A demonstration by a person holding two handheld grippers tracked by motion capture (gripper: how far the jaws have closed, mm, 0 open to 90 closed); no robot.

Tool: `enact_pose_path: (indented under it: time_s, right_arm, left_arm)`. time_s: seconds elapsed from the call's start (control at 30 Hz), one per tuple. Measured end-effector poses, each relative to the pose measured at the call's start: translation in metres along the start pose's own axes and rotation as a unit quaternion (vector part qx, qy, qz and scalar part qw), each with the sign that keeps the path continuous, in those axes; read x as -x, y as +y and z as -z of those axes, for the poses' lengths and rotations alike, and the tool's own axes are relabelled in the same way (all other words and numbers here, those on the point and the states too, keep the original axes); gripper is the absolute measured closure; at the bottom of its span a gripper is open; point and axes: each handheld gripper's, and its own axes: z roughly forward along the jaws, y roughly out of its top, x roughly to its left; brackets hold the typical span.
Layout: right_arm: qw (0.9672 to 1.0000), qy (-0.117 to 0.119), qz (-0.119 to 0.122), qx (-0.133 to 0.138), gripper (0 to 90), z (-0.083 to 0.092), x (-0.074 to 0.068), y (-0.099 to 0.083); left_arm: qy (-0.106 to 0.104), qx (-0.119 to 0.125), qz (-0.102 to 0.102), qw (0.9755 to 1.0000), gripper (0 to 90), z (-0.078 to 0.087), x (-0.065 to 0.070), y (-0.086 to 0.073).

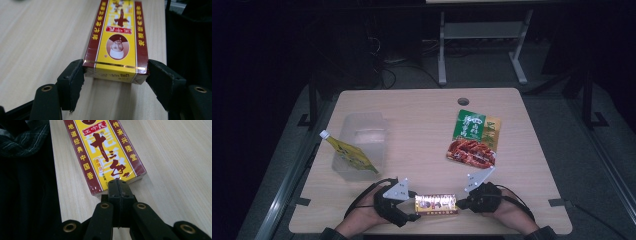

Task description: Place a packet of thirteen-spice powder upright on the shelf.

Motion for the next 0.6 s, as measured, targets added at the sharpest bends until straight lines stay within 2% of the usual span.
enact_pose_path:
  time_s: [0.37, 0.4, 0.47, 0.5, 0.53, 0.57, 0.6]
  right_arm:
    - [1.0000, 0.001, 0.000, 0.004, 90.0, -0.006, 0.005, 0.010]
    - [1.0000, 0.000, 0.001, 0.005, 90.0, -0.007, 0.006, 0.010]
    - [1.0000, 0.000, 0.002, 0.006, 90.0, -0.009, 0.008, 0.012]
    - [1.0000, 0.001, 0.004, 0.007, 89.9, -0.009, 0.008, 0.013]
    - [1.0000, 0.004, 0.001, 0.008, 90.0, -0.010, 0.008, 0.014]
    - [1.0000, 0.003, 0.004, 0.008, 90.0, -0.011, 0.008, 0.015]
    - [0.9999, 0.004, 0.007, 0.006, 90.0, -0.014, 0.008, 0.017]
  left_arm:
    - [0.001, 0.046, -0.005, 0.9989, 30.0, 0.015, -0.013, 0.009]
    - [0.002, 0.062, -0.005, 0.9981, 30.0, 0.019, -0.016, 0.013]
    - [0.009, 0.079, -0.004, 0.9968, 30.4, 0.022, -0.017, 0.016]
    - [0.008, 0.100, -0.003, 0.9949, 39.0, 0.026, -0.018, 0.017]
    - [0.011, 0.128, -0.002, 0.9917, 54.1, 0.030, -0.018, 0.017]
    - [0.008, 0.139, 0.001, 0.9903, 56.1, 0.032, -0.019, 0.019]
    - [0.008, 0.137, 0.001, 0.9905, 55.6, 0.032, -0.020, 0.022]
